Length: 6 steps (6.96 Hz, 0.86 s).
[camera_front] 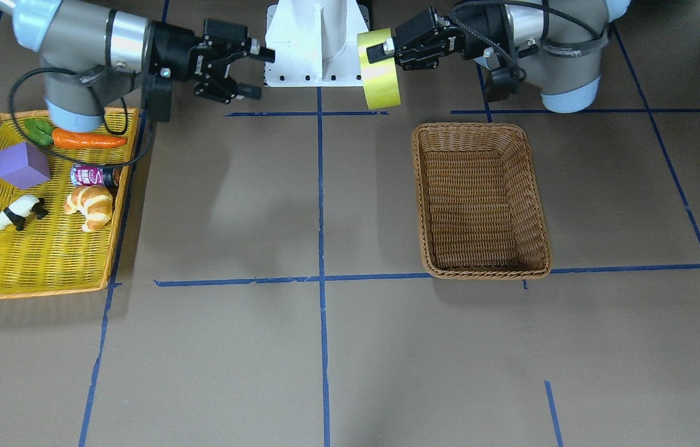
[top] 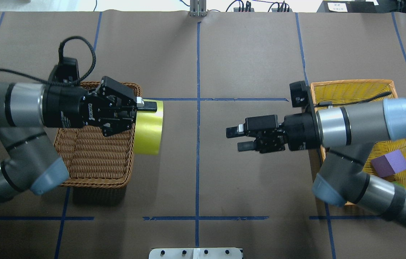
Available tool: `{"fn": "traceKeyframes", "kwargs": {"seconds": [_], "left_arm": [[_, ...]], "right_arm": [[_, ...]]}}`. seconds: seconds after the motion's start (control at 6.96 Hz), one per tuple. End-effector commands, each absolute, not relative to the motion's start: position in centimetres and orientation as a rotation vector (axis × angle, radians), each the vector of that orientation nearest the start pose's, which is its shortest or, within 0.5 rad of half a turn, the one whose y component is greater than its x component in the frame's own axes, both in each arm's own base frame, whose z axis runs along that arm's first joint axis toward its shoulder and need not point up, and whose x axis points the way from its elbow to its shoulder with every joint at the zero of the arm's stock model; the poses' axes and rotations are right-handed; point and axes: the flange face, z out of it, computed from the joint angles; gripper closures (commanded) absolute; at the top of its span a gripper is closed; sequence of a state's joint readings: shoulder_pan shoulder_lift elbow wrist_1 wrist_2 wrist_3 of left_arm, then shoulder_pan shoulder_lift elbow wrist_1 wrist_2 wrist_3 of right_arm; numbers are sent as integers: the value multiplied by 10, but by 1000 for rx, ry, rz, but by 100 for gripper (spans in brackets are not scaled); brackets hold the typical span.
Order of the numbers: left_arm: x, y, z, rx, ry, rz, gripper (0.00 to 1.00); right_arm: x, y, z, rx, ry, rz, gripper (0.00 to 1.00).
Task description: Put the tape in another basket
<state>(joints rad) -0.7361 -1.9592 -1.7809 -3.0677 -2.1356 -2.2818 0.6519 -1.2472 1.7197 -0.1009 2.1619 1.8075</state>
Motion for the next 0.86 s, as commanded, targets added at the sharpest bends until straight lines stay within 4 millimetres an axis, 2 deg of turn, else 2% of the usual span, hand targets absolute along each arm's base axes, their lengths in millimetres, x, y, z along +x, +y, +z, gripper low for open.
{"fn": "traceKeyframes", "kwargs": {"seconds": [0.0, 0.14, 0.29, 0.58, 0.72], "left_arm": [[295, -439, 205, -308, 1766, -301, 100], [282, -451, 217, -267, 1703, -280, 100], [281, -449, 243, -264, 1661, -291, 100], [290, -455, 267, -212, 1567, -273, 100], [294, -460, 273, -172, 1521, -244, 100]], "right_arm": [[-361, -434, 285, 102, -1580, 64, 0], [-353, -454, 296, 93, -1476, 83, 0], [-336, -475, 310, 137, -1373, 51, 0], [-305, -501, 337, 148, -1136, 8, 0], [-279, -515, 343, 160, -1039, -26, 0]]}}
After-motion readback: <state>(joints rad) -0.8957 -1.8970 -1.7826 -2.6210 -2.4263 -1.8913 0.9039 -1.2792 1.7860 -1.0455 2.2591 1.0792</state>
